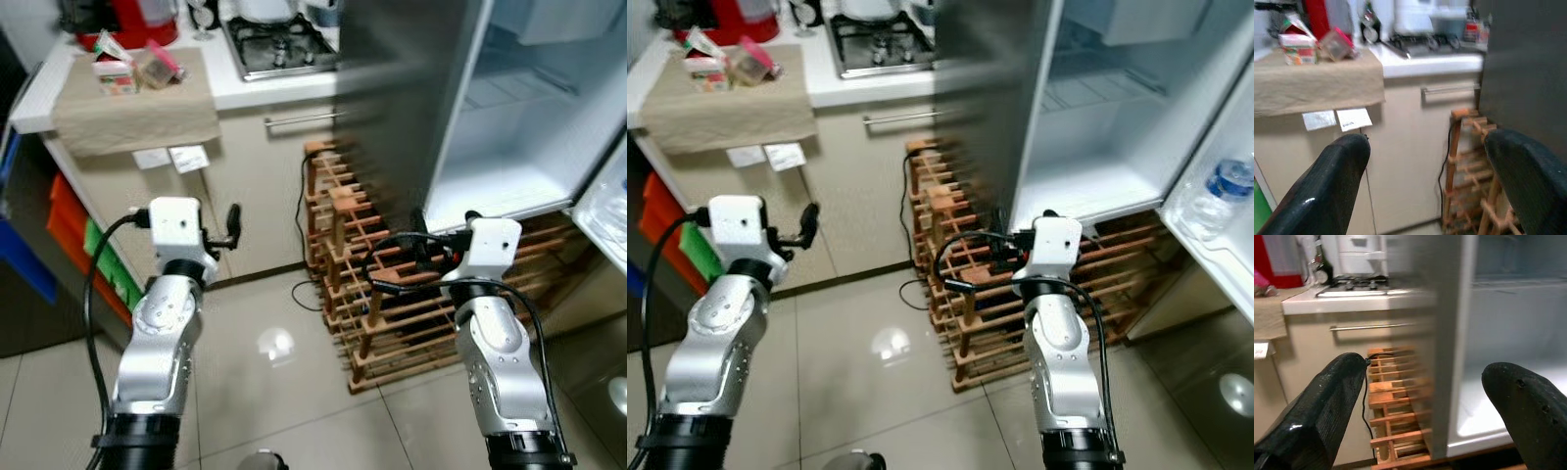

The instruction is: Restocking fridge

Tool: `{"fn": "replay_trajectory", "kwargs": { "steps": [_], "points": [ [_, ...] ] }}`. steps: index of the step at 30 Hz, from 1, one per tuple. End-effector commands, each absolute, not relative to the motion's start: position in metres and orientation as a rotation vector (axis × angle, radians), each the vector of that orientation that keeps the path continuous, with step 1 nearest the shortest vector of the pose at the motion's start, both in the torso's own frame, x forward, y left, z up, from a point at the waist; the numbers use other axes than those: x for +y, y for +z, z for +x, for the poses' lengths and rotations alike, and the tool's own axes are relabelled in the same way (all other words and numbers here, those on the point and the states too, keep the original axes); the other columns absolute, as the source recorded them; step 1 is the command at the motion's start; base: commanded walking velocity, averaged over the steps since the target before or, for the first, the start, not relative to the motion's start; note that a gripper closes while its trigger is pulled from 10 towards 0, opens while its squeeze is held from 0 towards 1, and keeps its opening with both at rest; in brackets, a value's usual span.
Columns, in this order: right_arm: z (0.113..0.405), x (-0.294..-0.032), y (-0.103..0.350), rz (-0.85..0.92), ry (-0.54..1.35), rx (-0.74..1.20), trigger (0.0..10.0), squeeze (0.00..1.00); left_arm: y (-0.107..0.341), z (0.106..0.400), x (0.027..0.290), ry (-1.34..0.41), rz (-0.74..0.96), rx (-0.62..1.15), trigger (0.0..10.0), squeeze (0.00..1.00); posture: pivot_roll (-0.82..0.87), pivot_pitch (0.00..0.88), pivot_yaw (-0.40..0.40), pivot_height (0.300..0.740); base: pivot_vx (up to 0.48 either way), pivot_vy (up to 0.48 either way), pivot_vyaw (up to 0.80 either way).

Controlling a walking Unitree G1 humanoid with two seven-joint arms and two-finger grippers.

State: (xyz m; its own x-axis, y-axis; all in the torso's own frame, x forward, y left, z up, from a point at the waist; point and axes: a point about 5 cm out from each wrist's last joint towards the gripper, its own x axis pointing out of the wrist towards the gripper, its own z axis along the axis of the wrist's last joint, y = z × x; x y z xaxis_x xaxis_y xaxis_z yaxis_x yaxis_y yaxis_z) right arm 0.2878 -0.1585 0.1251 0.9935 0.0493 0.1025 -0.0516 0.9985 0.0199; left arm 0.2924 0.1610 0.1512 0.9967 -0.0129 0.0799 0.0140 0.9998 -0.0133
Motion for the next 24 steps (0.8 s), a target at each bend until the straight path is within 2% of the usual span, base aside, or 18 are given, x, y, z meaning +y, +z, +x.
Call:
{"fn": "replay_trajectory", "kwargs": {
  "steps": [1,7,14,22,24],
  "points": [
    [0.29,-0.152,0.125,0.023,0.092,-0.089,10.0,0.0,0.152,0.288,0.165,0.015,-0.018,-0.081,10.0,0.0,-0.06,0.0,-0.05,0.74,0.0,0.48,0.63],
    [0.291,-0.151,0.126,0.003,0.133,-0.084,10.0,0.0,0.154,0.288,0.163,0.043,-0.013,-0.077,10.0,0.0,-0.05,0.0,-0.08,0.74,0.0,0.441,0.62],
    [0.308,-0.146,0.14,-0.004,0.152,-0.14,10.0,0.0,0.17,0.308,0.156,0.055,0.019,-0.119,10.0,0.0,-0.03,0.0,-0.065,0.74,0.0,0.0,0.62],
    [0.316,-0.139,0.14,0.018,0.132,-0.14,10.0,0.0,0.183,0.316,0.153,0.012,0.053,-0.165,10.0,0.0,-0.02,0.0,-0.052,0.74,0.0,0.0,0.62],
    [0.318,-0.137,0.142,0.014,0.129,-0.161,10.0,0.0,0.186,0.319,0.152,-0.011,0.053,-0.178,10.0,0.0,-0.01,0.0,-0.045,0.74,0.469,0.0,0.0]
  ]
}}
